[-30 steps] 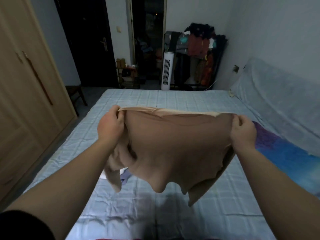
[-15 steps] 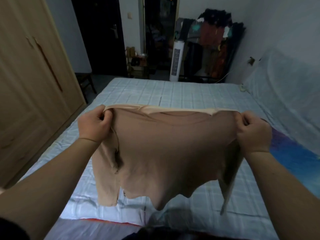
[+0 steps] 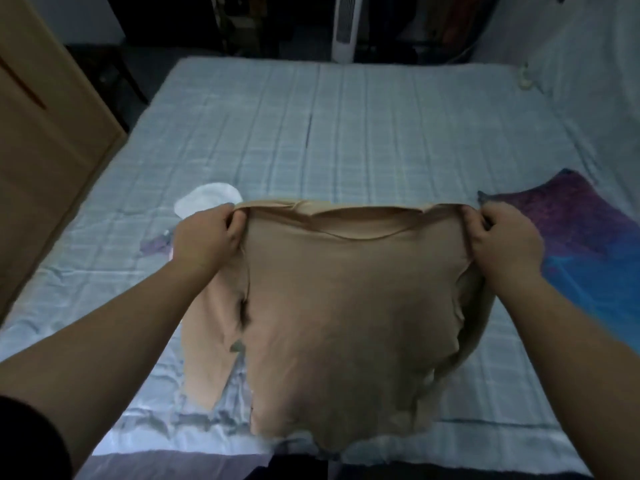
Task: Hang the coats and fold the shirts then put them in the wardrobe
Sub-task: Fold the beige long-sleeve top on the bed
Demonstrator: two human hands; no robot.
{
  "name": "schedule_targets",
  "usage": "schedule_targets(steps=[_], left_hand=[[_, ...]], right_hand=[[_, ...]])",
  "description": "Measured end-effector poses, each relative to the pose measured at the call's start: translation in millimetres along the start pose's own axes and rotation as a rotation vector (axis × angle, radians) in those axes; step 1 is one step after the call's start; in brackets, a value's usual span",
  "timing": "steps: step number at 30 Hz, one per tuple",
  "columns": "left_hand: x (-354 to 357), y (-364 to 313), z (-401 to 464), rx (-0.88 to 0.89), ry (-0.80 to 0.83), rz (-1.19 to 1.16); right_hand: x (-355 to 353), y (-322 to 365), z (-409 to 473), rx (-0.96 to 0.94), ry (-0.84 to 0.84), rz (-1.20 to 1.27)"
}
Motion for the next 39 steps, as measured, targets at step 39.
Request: schedule_targets(steps=[39], left_hand=[[464,-33,138,0.352,0.296,-0.07]], right_hand=[[473,-67,107,-0.286,0.207,0.101]])
Point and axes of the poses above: each hand's wrist, its own z-axis towards the middle knuckle, its own x-axis out of the palm, y = z × x, the point moved 6 cm from there along z, towards the middle knuckle, and after that the axes turned 8 degrees about -x, right-handed, at the moved point
